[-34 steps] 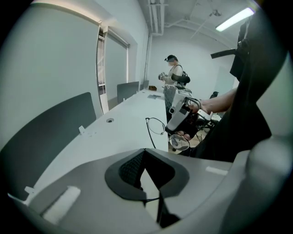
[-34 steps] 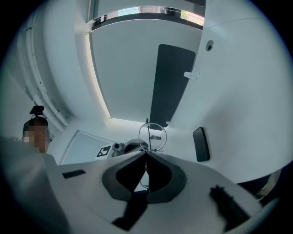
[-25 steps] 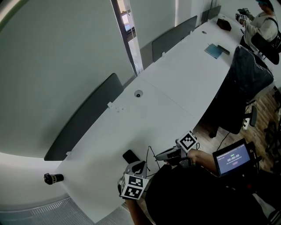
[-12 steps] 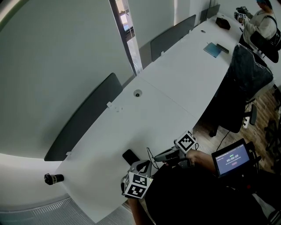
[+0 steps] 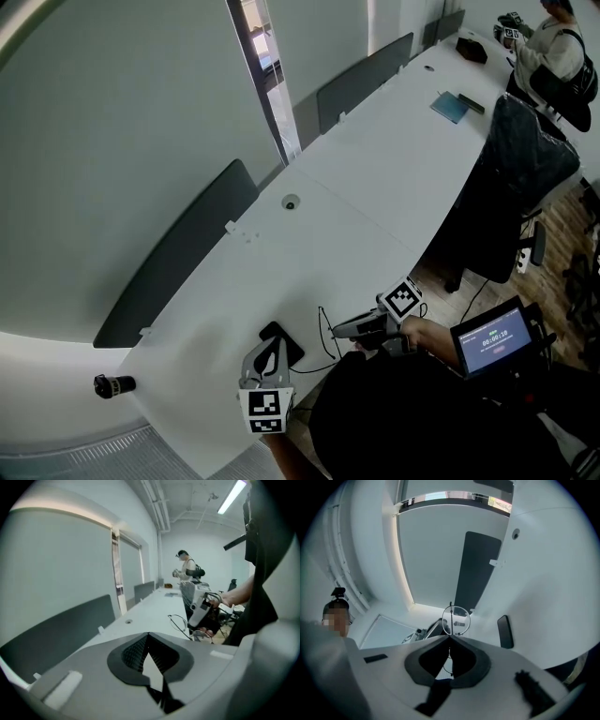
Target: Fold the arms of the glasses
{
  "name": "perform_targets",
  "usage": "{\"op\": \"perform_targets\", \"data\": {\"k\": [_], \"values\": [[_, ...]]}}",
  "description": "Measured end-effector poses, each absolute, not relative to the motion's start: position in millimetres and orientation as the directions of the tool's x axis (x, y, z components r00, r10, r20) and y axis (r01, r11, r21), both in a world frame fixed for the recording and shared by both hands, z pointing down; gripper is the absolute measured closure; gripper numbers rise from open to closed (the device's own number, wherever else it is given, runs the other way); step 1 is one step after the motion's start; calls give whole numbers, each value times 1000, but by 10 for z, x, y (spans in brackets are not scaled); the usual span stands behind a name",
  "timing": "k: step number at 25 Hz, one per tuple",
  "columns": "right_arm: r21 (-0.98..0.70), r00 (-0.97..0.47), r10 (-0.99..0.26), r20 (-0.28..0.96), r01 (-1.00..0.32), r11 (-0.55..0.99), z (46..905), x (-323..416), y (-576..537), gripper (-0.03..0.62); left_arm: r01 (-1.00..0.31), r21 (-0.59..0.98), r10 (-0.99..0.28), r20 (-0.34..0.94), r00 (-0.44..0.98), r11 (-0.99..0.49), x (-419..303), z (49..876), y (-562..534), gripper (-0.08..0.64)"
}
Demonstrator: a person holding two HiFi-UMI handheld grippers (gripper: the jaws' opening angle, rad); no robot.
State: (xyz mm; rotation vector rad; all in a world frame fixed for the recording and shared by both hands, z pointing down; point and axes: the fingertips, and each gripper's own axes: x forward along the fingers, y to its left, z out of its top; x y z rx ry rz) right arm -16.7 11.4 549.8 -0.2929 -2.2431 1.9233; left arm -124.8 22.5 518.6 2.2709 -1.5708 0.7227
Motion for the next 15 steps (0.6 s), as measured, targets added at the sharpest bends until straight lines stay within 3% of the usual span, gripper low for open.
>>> {"op": "perform_targets", "data": {"k": [2,5,10,15], "values": [[-983,-973,229,4,38,180,5484,-112,0,581,-969,-31,-879,428,210,-246,-1586,4992,276,551],[-985,-983,182,-35,65,159,5439,-74,-121,583,-977,152,-952,246,184,-150,-1873,4863,464,526],[-985,-987,109,-117,129,115,5297,-29,-234,583,-862,463,-962,67,266,-206,-1766,5070,715,429],[-982,-980,119,-160,170,82,5218,-41,-218,582,-824,480,-952,-93,293,-300,-1497,5042,745,353]]}}
